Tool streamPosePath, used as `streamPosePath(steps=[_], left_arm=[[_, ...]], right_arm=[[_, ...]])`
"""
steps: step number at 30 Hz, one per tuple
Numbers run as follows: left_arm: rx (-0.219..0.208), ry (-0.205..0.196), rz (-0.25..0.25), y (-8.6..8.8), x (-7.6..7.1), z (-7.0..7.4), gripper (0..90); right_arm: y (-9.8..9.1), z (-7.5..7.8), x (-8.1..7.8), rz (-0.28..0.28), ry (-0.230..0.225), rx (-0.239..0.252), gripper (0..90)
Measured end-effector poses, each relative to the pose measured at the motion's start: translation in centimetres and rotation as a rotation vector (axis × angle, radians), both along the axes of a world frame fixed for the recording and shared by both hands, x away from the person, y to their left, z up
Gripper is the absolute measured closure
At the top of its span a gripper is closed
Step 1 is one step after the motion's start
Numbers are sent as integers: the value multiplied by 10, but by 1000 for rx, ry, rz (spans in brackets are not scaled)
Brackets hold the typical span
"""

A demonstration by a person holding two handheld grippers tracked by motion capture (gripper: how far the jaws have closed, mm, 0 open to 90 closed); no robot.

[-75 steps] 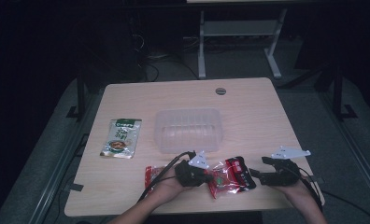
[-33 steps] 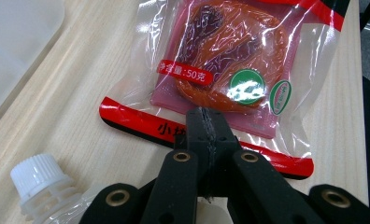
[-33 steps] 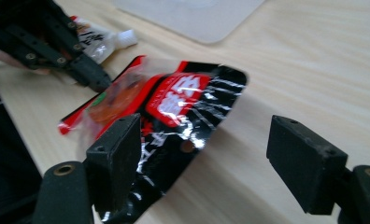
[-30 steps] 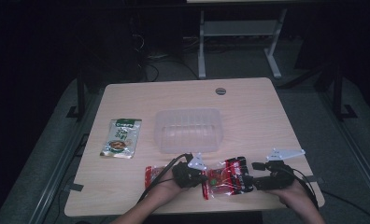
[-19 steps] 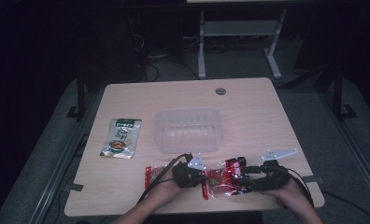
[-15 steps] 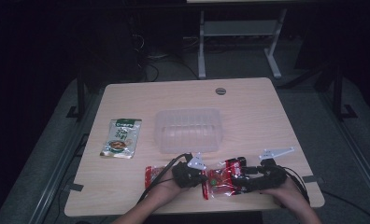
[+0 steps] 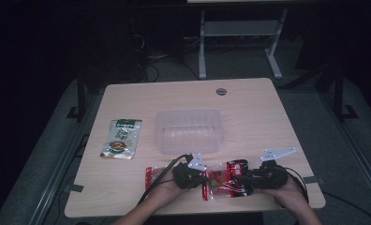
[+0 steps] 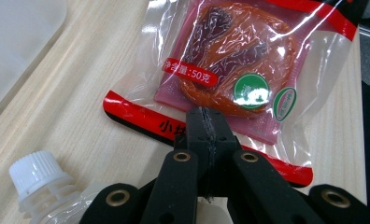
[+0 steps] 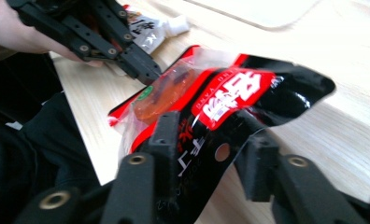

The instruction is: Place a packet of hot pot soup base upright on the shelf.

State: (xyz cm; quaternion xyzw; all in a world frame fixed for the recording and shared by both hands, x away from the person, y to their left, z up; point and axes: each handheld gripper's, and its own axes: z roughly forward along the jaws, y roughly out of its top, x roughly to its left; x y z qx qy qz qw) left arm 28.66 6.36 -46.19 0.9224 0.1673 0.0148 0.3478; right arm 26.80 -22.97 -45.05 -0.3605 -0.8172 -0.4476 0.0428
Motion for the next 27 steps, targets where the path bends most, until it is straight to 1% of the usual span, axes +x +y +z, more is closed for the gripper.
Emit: streamPosePath(steps=[1, 5, 8, 11, 12, 16, 17, 20, 21, 22, 23, 27], left_arm=[[13, -3, -12, 1, 1, 1, 898], [12, -3, -12, 1, 1, 1, 898], [10, 0, -10, 1, 1, 0, 898], [1, 5, -4, 1, 1, 0, 898], [6, 3, -11, 1, 2, 0, 898], [0, 7, -6, 2, 1, 0, 898], [-7, 9, -2, 1, 1, -1, 898], [-15, 18, 6, 2, 1, -1, 898], [-13, 23, 4, 2, 2, -1, 898], [-9, 21, -2, 3, 3, 0, 898], [-14, 28, 1, 3, 4, -1, 898], [-18, 39, 3, 3, 6, -1, 898]], right_arm=[[1, 0, 0, 8, -9, 4, 682], [6, 4, -2, 27, -39, 8, 768], [9, 6, -2, 42, -44, 11, 815], [11, 7, -3, 61, -63, 8, 859], [12, 7, -4, 67, -68, 7, 869], [15, 9, -3, 85, -88, 22, 894], [15, 10, -3, 88, -91, 26, 895], [16, 11, -3, 91, -92, 36, 897], [17, 12, -4, 96, -105, 37, 897], [17, 12, -4, 95, -104, 39, 898], [17, 12, -4, 97, -107, 43, 898], [21, 16, -6, 102, -116, 76, 898]])
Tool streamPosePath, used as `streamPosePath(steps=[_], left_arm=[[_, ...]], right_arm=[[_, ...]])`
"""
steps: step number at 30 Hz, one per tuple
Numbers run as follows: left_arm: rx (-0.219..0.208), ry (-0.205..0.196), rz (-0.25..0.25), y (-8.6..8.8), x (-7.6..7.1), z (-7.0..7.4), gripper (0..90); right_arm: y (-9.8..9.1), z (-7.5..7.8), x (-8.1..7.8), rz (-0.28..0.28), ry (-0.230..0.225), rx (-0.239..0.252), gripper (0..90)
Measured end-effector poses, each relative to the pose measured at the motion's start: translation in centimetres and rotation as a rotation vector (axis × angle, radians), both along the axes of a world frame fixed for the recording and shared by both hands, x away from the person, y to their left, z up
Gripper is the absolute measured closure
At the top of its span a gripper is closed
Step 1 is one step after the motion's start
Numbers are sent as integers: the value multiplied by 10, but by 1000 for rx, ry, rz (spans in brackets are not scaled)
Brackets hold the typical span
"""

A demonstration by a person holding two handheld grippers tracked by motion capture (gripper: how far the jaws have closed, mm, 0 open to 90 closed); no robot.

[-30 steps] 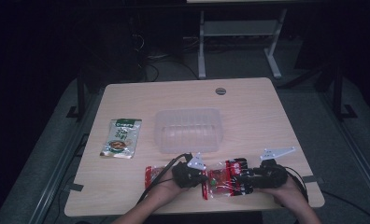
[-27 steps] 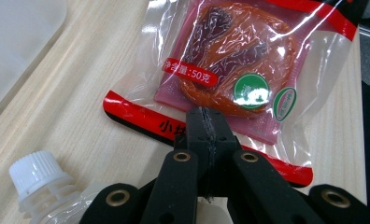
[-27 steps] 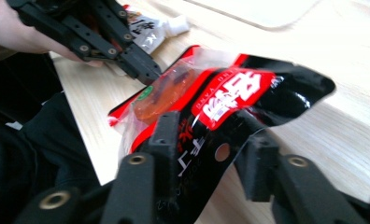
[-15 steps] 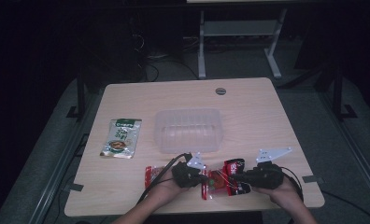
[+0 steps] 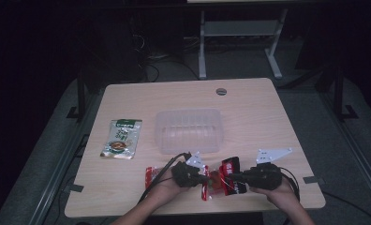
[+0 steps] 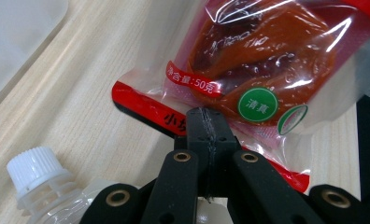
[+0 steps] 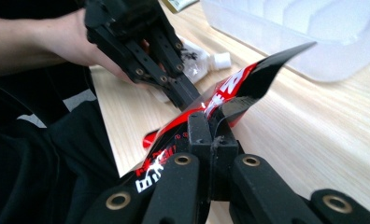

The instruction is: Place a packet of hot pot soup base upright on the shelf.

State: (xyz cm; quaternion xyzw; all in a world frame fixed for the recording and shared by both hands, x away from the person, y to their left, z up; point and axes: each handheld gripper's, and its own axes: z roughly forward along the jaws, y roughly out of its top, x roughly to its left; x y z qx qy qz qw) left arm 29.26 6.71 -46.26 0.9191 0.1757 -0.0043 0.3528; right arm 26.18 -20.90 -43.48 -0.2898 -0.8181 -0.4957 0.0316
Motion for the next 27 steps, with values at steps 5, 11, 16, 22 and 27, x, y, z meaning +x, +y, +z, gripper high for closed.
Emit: streamPosePath(steps=[5, 11, 16, 22, 27], left_arm=[[2, -1, -4, -1, 1, 0, 897], [19, -19, -13, -5, 1, 1, 898], [8, -30, -13, -4, 0, 5, 898], [-22, -30, -20, -4, -2, 11, 897], [-47, -31, -25, -1, -3, 18, 897]], right_arm=[[2, 2, -1, 10, -6, 25, 899], [3, 7, -2, 6, -27, 68, 899], [8, 12, -4, 19, -40, 93, 899], [17, 17, -4, 35, -53, 122, 899], [20, 21, -3, 23, -77, 113, 899]])
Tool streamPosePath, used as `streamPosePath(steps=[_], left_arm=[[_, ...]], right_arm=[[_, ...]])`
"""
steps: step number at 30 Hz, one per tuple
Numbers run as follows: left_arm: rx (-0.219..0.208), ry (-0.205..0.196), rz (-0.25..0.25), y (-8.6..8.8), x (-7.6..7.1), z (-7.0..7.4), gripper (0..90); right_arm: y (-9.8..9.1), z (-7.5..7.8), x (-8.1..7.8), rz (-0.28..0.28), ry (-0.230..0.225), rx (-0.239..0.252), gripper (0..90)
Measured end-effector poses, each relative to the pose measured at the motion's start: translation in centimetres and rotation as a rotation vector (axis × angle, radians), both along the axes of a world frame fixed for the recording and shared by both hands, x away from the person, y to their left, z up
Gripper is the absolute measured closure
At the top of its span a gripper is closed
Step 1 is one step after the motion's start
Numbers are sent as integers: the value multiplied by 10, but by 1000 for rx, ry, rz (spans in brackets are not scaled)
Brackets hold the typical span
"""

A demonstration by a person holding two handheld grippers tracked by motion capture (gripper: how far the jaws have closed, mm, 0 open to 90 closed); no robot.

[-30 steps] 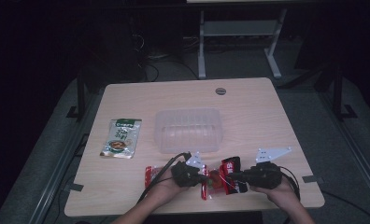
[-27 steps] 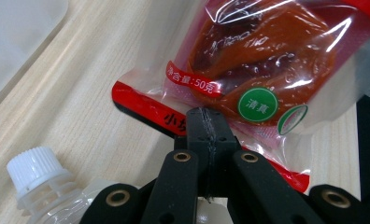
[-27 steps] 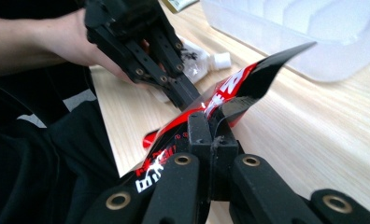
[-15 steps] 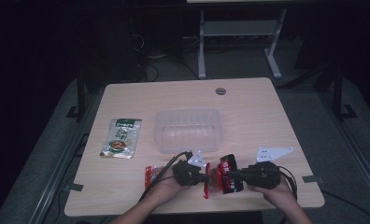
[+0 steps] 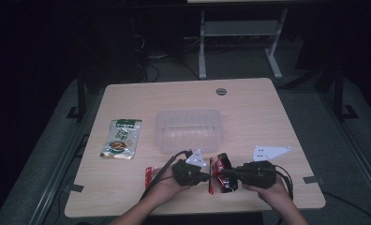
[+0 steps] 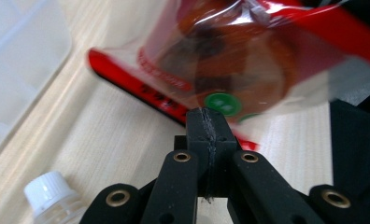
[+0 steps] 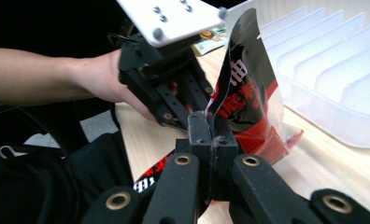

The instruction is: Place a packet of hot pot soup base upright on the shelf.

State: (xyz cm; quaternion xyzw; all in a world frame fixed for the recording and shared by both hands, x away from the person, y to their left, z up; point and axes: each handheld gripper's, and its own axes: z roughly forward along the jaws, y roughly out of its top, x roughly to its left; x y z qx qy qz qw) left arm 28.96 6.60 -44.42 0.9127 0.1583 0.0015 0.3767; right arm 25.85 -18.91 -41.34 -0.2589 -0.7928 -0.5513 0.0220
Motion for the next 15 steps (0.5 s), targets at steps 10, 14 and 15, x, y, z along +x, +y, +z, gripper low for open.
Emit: streamPosePath(steps=[10, 14, 15], left_arm=[[-53, 0, 5, 20, -1, 20, 897], [-64, 1, 14, 38, -4, 29, 896], [-63, 1, 16, 42, -5, 31, 895]], right_arm=[[-4, 9, 3, -42, -33, 17, 900], [-3, 15, 3, -48, -51, 26, 899], [-4, 17, 3, -51, -52, 33, 899]])
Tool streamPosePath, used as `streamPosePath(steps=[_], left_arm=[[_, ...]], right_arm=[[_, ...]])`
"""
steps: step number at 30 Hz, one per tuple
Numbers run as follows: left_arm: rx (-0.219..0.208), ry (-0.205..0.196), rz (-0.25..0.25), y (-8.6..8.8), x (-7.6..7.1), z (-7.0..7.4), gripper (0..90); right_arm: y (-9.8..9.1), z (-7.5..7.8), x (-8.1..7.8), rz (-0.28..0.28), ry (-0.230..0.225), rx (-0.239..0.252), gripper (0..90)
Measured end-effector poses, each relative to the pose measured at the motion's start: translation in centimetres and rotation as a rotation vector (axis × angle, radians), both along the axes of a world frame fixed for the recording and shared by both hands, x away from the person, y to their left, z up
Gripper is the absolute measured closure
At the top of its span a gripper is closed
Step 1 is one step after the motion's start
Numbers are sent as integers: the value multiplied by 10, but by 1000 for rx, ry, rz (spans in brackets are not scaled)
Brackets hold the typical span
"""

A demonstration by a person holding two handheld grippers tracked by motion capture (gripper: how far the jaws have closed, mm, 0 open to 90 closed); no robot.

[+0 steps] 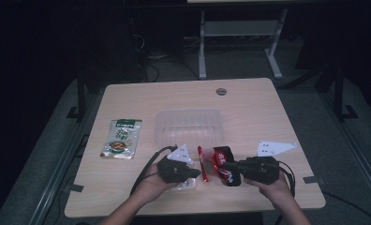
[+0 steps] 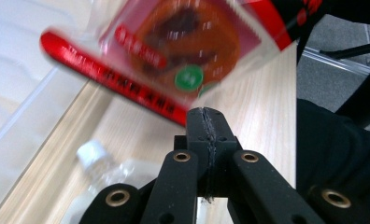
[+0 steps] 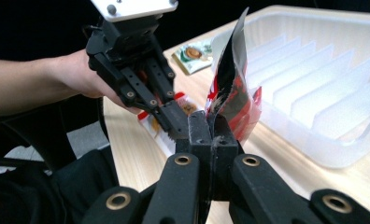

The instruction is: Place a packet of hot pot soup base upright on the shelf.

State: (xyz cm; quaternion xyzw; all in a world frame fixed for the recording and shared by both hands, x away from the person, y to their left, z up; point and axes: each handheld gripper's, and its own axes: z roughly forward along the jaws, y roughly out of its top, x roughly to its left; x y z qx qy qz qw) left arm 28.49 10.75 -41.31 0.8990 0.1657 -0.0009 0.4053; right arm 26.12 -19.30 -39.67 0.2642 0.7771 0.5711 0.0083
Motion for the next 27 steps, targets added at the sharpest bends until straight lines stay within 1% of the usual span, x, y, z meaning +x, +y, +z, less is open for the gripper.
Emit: streamPosePath(steps=[3, 7, 8, 9, 13, 14, 15, 17, 18, 19, 20, 21, 22, 23, 25, 26, 27], left_arm=[[-12, -3, 20, 13, 0, 4, 849], [-5, -5, 54, 34, 0, 7, 804], [-5, -5, 54, 34, 0, 7, 787], [-6, 2, 74, 45, -1, 8, 764], [-2, 9, 112, 67, -3, 9, 700], [-2, 9, 112, 67, -3, 9, 681], [0, 8, 123, 73, -4, 9, 655], [11, 13, 142, 84, -6, 7, 609], [17, 6, 153, 90, -8, 6, 587], [19, 3, 160, 94, -9, 5, 557], [19, 3, 160, 94, -9, 5, 542], [25, -3, 176, 100, -11, 4, 517], [31, -14, 182, 105, -13, 3, 496], [33, -17, 189, 109, -14, 3, 475], [36, -17, 207, 116, -18, 0, 442], [36, -17, 207, 116, -18, 0, 427], [38, -17, 211, 119, -19, -1, 411]], right_arm=[[-1, 5, 0, -6, -12, 7, 899], [-3, 11, 2, -12, -27, 13, 899], [-3, 11, 2, -12, -27, 13, 899], [-4, 15, 3, -12, -35, 21, 899], [-4, 23, 6, -17, -49, 31, 900], [-4, 23, 6, -17, -49, 31, 900], [-3, 27, 10, -18, -53, 28, 900], [-2, 31, 13, -17, -58, 25, 900], [-1, 33, 14, -17, -59, 26, 899], [-1, 36, 17, -19, -65, 25, 900], [0, 38, 19, -21, -69, 25, 900], [1, 40, 21, -21, -72, 27, 900], [1, 42, 23, -24, -73, 30, 900], [2, 44, 26, -23, -74, 33, 900], [3, 47, 31, -27, -81, 28, 900], [4, 48, 35, -27, -83, 28, 899], [4, 50, 38, -31, -81, 29, 900]])
